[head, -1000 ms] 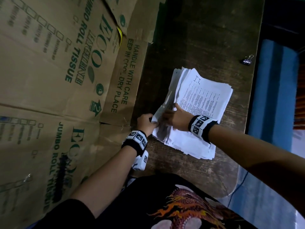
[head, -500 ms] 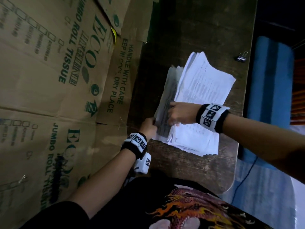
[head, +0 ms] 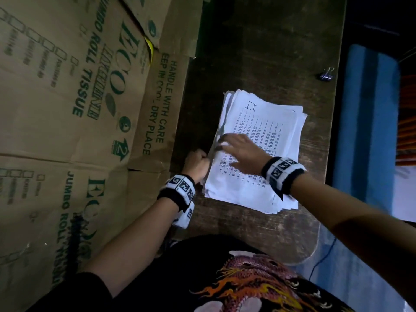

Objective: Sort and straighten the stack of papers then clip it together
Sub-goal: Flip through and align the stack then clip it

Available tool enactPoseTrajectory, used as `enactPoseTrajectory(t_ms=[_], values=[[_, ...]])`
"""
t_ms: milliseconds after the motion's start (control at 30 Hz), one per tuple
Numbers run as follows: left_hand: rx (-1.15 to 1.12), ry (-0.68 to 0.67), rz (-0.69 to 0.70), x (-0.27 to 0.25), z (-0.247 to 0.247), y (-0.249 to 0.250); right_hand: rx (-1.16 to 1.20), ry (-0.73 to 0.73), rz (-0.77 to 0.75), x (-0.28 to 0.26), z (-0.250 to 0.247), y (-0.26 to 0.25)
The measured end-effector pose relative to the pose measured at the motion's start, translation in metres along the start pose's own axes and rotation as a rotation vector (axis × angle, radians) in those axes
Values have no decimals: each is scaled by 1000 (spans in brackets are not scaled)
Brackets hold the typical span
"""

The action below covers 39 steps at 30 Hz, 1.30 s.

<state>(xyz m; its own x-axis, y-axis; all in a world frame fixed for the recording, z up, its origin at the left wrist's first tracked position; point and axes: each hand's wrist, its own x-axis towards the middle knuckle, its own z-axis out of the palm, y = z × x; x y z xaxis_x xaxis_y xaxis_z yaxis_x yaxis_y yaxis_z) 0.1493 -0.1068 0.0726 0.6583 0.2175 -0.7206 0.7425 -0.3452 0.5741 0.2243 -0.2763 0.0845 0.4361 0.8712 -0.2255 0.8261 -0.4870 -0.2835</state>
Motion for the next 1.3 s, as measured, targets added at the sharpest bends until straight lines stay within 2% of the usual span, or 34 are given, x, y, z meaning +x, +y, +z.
enactPoseTrajectory(t_ms=[67,133,200,233,267,300,400,500,600,700,767,967,1067,1167,1233,1300], values=[[-56,39,-16,13,-3,9,110,168,301,-23,-4,16],[-47,48,-9,27,-1,18,158,255,731,-47,-6,36],[-16,32,-23,30,2,30,335,216,1204,-72,-1,57],[14,16,-23,27,6,36,485,162,1387,-83,5,66],[53,3,-22,24,11,41,614,117,1496,-90,13,71],[96,8,-22,19,18,45,694,94,1540,-93,21,73],[213,51,-33,9,46,54,824,160,1478,-79,38,61],[230,66,-50,4,58,54,937,242,1419,-70,50,54],[116,46,-20,8,45,46,1124,358,1428,-81,61,68],[-52,-19,-97,13,30,36,1171,323,1404,-92,74,83],[-81,-96,-137,11,27,30,1217,319,1365,-93,74,80],[-354,-268,-94,-6,32,15,1024,486,1375,-103,63,60],[-382,-247,-75,-10,37,13,947,441,1385,-111,52,63],[-383,-152,-86,-12,41,12,780,360,1349,-122,37,72],[-402,-122,-77,-9,43,11,705,365,1324,-130,32,79],[-403,-116,-46,-10,45,15,742,399,1299,-134,33,82]])
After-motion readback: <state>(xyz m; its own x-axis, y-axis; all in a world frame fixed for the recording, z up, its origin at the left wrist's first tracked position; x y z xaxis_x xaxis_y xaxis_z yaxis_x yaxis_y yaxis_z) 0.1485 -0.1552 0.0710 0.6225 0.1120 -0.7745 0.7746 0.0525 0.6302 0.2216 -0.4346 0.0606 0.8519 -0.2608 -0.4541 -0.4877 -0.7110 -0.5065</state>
